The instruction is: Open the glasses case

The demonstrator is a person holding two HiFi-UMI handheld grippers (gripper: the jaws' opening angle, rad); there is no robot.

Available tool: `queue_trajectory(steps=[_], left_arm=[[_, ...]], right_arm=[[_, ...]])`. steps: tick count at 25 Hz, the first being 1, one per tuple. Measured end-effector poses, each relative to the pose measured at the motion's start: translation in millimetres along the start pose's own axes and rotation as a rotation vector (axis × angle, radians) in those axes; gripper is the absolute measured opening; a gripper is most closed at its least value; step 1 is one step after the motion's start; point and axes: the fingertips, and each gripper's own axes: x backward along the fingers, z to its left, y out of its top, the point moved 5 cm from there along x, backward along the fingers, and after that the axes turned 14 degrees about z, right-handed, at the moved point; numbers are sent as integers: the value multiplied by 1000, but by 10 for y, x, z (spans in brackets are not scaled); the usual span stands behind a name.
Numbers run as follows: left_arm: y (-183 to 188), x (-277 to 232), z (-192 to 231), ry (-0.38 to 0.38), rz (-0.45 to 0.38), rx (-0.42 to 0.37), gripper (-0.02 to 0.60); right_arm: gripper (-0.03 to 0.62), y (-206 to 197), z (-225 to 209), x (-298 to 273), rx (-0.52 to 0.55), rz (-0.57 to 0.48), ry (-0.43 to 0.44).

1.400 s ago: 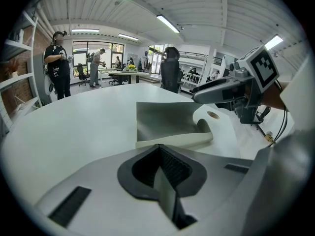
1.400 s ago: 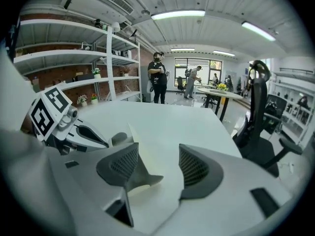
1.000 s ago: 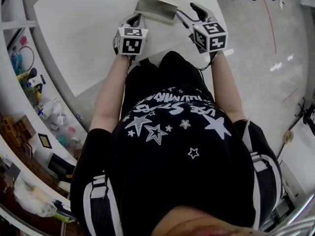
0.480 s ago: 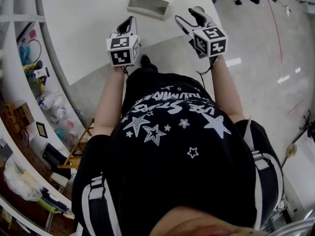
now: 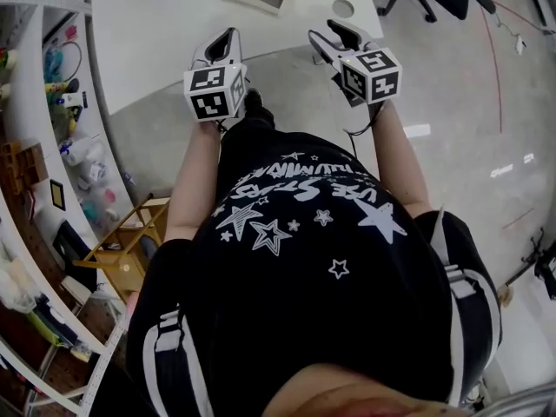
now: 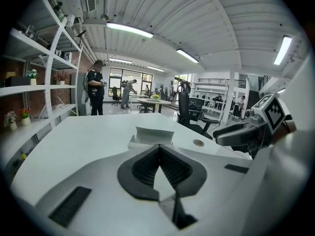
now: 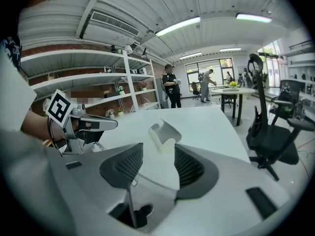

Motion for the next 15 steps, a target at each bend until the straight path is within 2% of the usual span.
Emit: queue_trajectory(steps=[9, 15], left_arm=[[-292, 521, -481, 52, -46, -3, 12], [-442, 909, -768, 78, -78, 5, 12]], right_arm=[[113, -382, 286, 514, 9, -55, 94], [64, -594, 455, 845, 49, -73, 97]])
